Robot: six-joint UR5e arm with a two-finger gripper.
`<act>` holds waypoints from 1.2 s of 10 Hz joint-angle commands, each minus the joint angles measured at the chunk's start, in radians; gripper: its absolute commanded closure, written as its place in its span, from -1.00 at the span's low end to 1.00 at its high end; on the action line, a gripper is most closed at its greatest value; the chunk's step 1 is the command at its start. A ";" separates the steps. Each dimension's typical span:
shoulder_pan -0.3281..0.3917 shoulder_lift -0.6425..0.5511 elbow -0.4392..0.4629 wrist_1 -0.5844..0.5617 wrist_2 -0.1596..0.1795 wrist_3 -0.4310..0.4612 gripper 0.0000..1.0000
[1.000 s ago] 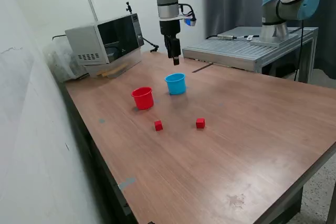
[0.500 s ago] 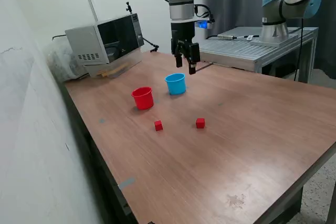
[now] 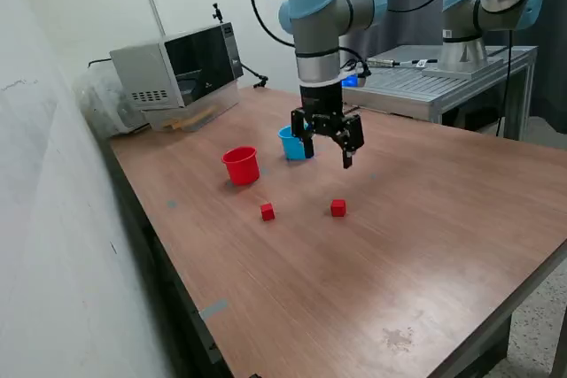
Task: Place red objects in the red bin, and blue objects in the blue bin.
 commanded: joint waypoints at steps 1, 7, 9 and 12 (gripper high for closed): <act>0.004 0.037 -0.011 -0.001 0.001 -0.148 -1.00; 0.006 0.120 -0.060 -0.012 0.044 -0.245 -1.00; 0.006 0.146 -0.076 -0.012 0.044 -0.246 -1.00; 0.006 0.166 -0.090 -0.017 0.044 -0.246 -1.00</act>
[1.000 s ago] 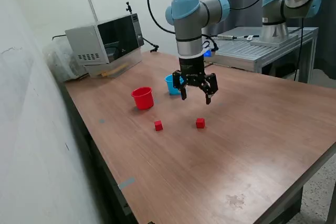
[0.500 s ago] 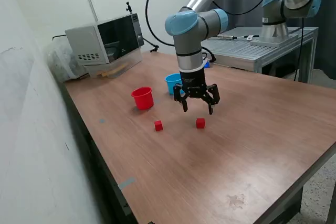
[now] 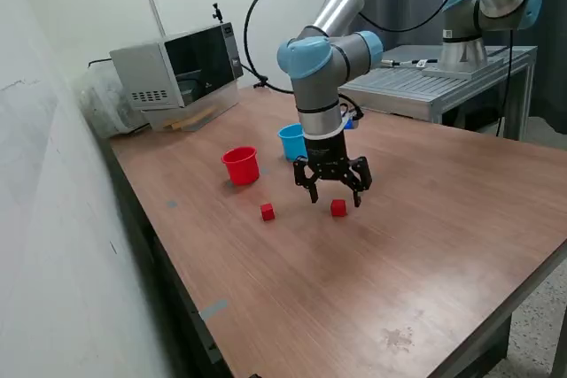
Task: Place red objects in the red bin, and blue objects in the blue bin.
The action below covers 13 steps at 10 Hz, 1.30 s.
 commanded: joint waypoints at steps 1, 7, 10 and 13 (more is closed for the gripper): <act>0.000 0.009 -0.005 -0.009 0.002 -0.007 -1.00; 0.000 0.001 0.000 -0.006 -0.003 -0.017 1.00; -0.003 -0.078 0.006 -0.004 -0.010 -0.010 1.00; -0.059 -0.172 0.009 0.031 -0.032 0.022 1.00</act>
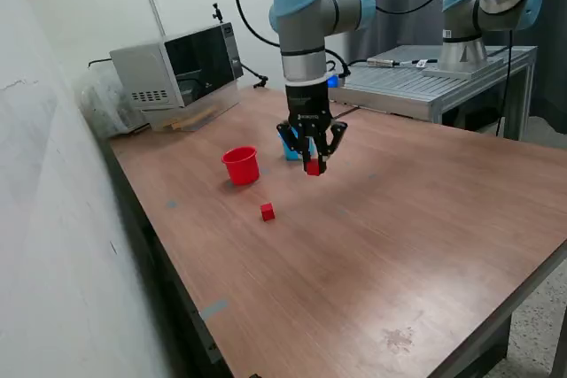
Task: Place red objects in the red bin, and blue objects in the blue bin.
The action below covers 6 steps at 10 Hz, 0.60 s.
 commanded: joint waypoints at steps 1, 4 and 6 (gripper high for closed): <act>-0.066 -0.058 0.005 0.015 -0.023 0.045 1.00; -0.159 -0.078 0.008 0.052 -0.023 0.050 1.00; -0.232 -0.077 0.006 0.049 -0.023 0.062 1.00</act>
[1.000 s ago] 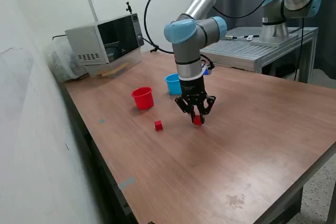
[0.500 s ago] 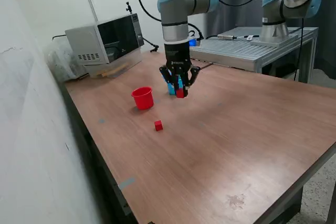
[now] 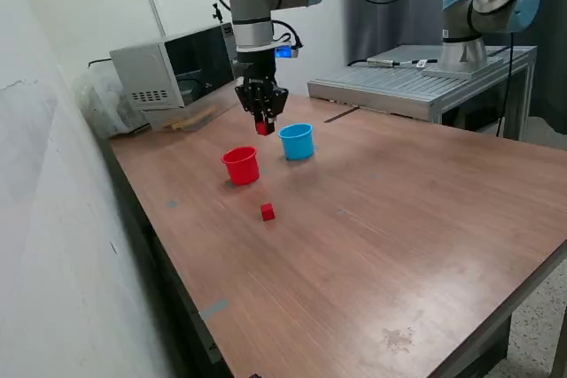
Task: Place red objects in the red bin, and blue objects in the blue bin.
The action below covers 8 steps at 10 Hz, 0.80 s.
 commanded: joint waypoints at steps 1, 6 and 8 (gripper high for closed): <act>-0.070 -0.001 0.000 -0.003 0.001 0.008 1.00; -0.134 0.080 -0.006 -0.119 0.003 0.050 1.00; -0.148 0.105 -0.012 -0.154 0.003 0.067 1.00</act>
